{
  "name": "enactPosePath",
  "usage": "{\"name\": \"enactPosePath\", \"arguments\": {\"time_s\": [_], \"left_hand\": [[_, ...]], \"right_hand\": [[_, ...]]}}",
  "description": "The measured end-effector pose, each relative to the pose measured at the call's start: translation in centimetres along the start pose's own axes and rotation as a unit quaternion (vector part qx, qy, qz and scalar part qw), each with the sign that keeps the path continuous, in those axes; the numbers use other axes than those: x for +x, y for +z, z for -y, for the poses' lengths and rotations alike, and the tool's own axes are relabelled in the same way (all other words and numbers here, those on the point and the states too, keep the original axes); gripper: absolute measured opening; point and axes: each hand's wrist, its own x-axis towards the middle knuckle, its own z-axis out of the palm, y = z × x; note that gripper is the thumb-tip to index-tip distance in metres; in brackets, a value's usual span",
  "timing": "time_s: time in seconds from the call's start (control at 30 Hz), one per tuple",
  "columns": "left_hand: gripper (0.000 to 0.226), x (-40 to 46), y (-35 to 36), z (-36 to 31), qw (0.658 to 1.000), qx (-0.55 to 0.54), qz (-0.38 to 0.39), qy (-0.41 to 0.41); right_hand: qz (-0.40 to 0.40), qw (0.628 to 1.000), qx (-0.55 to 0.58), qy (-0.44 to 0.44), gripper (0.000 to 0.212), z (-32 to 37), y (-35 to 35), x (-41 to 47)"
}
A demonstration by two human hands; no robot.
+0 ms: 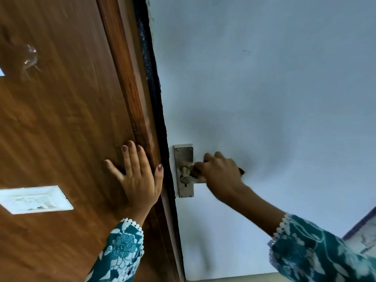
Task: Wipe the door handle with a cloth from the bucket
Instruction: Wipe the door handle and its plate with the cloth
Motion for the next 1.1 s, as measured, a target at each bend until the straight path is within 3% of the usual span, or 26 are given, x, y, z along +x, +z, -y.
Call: {"name": "enactPosePath", "arguments": {"time_s": [0.23,0.57,0.7,0.87,1.03,1.1], "left_hand": [[0.066,-0.3,-0.6,0.6,0.999,-0.019,0.020,0.024],[0.064,-0.5,0.1,0.6,0.999,-0.017,-0.007,0.028],[0.063,-0.5,0.1,0.6,0.999,-0.017,0.000,0.032],[0.064,-0.7,-0.1,0.8,0.999,-0.024,0.012,0.037],[0.065,-0.7,0.1,0.9,0.999,-0.027,0.010,0.034],[0.065,-0.7,0.1,0.9,0.999,-0.030,0.006,0.036]], "right_hand": [[-0.069,0.995,0.056,-0.042,0.022,5.1,0.9,2.4],[-0.069,0.996,-0.021,0.045,0.034,-4.2,1.6,-2.0],[-0.107,0.994,-0.022,0.006,0.045,-0.4,1.6,-1.0],[-0.104,0.993,-0.033,-0.048,0.022,4.8,2.1,0.5],[-0.173,0.985,0.002,-0.022,0.047,1.5,3.2,-0.6],[-0.156,0.988,-0.002,0.014,0.045,-0.9,3.1,-1.3]]}}
